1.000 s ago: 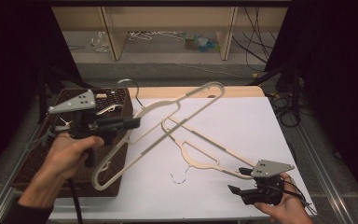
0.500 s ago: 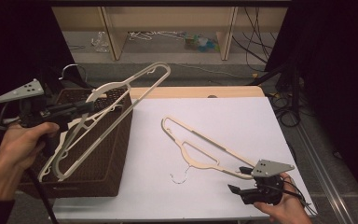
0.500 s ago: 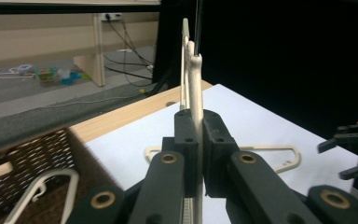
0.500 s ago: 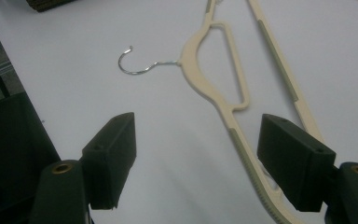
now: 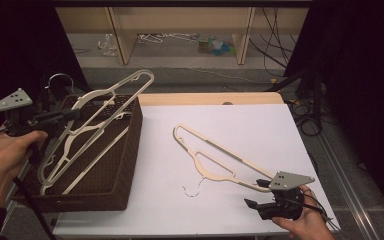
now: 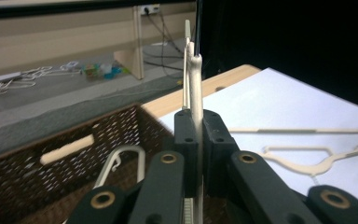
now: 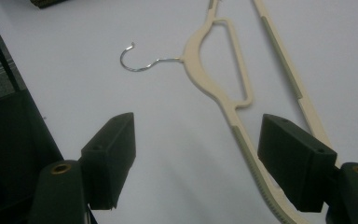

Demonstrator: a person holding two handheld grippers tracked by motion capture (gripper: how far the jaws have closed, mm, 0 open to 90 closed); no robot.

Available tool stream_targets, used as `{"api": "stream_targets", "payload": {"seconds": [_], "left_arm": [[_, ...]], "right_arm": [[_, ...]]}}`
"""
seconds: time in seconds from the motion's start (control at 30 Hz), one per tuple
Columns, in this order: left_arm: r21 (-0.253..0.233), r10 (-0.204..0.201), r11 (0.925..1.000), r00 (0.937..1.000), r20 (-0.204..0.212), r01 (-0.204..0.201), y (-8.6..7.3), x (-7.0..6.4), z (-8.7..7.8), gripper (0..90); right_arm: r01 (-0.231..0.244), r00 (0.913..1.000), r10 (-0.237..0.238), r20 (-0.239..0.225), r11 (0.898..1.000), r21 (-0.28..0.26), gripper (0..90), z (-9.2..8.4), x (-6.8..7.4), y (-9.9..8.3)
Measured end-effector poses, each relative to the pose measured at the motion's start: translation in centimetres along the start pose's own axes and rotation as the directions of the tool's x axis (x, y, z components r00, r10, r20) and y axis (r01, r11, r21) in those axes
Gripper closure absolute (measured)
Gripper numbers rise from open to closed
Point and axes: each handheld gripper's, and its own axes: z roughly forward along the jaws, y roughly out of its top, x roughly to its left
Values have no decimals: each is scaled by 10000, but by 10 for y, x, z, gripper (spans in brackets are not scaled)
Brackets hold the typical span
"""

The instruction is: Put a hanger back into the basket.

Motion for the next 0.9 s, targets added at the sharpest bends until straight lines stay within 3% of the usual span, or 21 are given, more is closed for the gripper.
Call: {"api": "stream_targets", "payload": {"seconds": [0.47, 0.53, 0.63, 0.67, 0.73, 0.8, 0.9], "left_arm": [[543, 70, 9985, 9989, -459, -45, -39, 33, -1, 861], [610, -205, 9978, 9983, -554, 239, -45, 34, -1, 861], [707, -259, 9970, 9978, -608, 302, -52, 39, -2, 861], [692, -509, 9961, 9965, -663, 554, -54, 39, -3, 861], [798, -416, 9957, 9966, -711, 472, -57, 42, -4, 861], [900, -667, 9932, 9949, -759, 735, -60, 41, -4, 861], [952, -528, 9937, 9963, -672, 591, -63, 44, -4, 861]], "right_arm": [[-28, 10000, 29, -90, 9999, 112, 288, 0, 1, 0], [6, 10000, -5, -94, 9999, 127, 288, 1, 1, -1], [27, 9999, -26, -114, 9999, 126, 288, 1, 1, -1], [-20, 9999, 23, -128, 9999, 172, 288, 1, 1, -1], [35, 9999, -33, -137, 9999, 142, 288, 1, 1, -1], [-21, 9999, 24, -152, 9998, 200, 289, 1, 1, -1], [-36, 9999, 39, -146, 9998, 197, 289, 1, 2, -1]]}}
